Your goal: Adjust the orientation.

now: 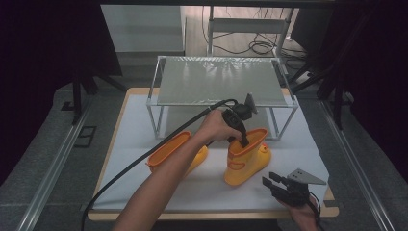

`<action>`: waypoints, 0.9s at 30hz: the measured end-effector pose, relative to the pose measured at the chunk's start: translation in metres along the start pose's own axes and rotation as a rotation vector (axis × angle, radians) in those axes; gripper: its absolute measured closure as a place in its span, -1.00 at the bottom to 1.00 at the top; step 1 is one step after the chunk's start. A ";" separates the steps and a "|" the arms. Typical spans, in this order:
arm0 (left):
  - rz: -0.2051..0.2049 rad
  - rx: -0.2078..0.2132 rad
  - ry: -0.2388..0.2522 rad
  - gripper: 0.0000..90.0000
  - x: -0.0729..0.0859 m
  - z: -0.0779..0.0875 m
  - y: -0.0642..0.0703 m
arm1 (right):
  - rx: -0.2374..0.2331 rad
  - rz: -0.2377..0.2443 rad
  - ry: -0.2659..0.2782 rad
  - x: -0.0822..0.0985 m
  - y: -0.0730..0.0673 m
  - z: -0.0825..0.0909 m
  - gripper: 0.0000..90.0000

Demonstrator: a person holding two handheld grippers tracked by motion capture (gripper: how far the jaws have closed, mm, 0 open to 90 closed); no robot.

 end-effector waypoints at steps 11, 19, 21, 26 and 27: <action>-0.004 -0.037 0.076 0.97 0.039 0.058 0.005 | 0.003 0.007 0.011 -0.002 -0.002 0.002 0.30; 0.032 -0.079 0.079 0.97 0.080 0.076 -0.013 | 0.001 0.006 0.004 -0.002 -0.004 -0.002 0.30; 0.043 -0.084 0.076 0.97 0.088 0.075 -0.017 | 0.002 0.007 0.003 -0.002 -0.004 -0.003 0.30; 0.045 -0.092 0.063 0.96 0.104 0.072 -0.024 | 0.003 0.000 0.005 -0.002 -0.003 -0.002 0.30; 0.043 -0.094 0.064 0.96 0.107 0.071 -0.024 | 0.003 0.000 0.006 -0.002 -0.003 -0.002 0.30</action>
Point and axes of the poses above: each handheld gripper's, and its own axes: z roughly backward along the jaws, x roughly out of its underside, y roughly to its right, the point moved 8 cm from there along -z, roughly forward along the jaws, and after that the axes turned 5 degrees about -x, right-handed, at the moved point
